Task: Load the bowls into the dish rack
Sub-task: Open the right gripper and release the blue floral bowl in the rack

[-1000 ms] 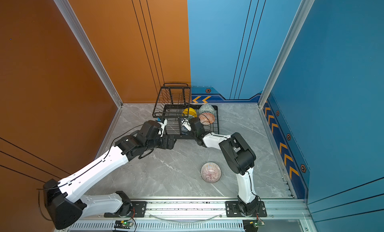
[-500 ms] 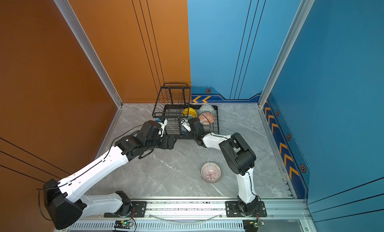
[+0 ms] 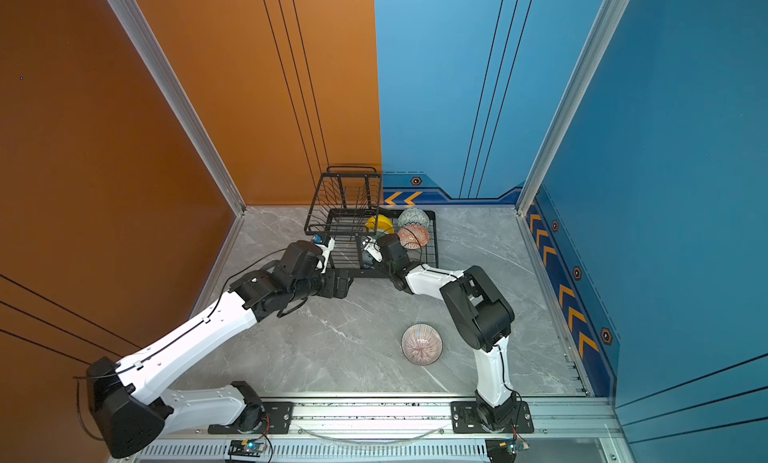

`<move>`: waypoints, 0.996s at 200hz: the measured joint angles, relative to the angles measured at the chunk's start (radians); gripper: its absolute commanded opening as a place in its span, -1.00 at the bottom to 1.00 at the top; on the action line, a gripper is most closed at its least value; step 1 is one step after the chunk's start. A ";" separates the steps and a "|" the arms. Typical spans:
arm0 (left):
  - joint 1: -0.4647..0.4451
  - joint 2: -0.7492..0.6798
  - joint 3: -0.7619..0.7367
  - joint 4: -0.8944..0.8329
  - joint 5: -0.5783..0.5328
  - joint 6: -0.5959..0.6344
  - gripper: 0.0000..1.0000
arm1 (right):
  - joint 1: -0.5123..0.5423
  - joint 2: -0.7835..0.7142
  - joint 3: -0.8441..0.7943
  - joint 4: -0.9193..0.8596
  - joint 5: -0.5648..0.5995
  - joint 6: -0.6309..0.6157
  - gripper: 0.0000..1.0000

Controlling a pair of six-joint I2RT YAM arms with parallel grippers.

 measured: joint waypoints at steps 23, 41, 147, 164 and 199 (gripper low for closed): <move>0.000 -0.001 0.000 0.000 0.000 0.000 0.96 | 0.000 -0.012 0.000 -0.007 0.007 -0.001 0.20; 0.000 -0.001 0.000 0.000 0.000 0.000 0.96 | 0.000 -0.028 -0.003 -0.007 0.010 -0.001 0.22; 0.000 -0.001 0.000 0.000 0.000 0.000 0.96 | -0.004 -0.108 -0.087 0.002 0.054 -0.024 0.97; 0.000 -0.001 0.000 0.000 0.000 0.000 0.96 | -0.004 -0.121 -0.098 0.002 0.058 -0.026 0.99; -0.003 -0.002 0.000 0.000 -0.001 0.000 0.96 | -0.004 -0.140 -0.126 0.003 0.066 -0.026 1.00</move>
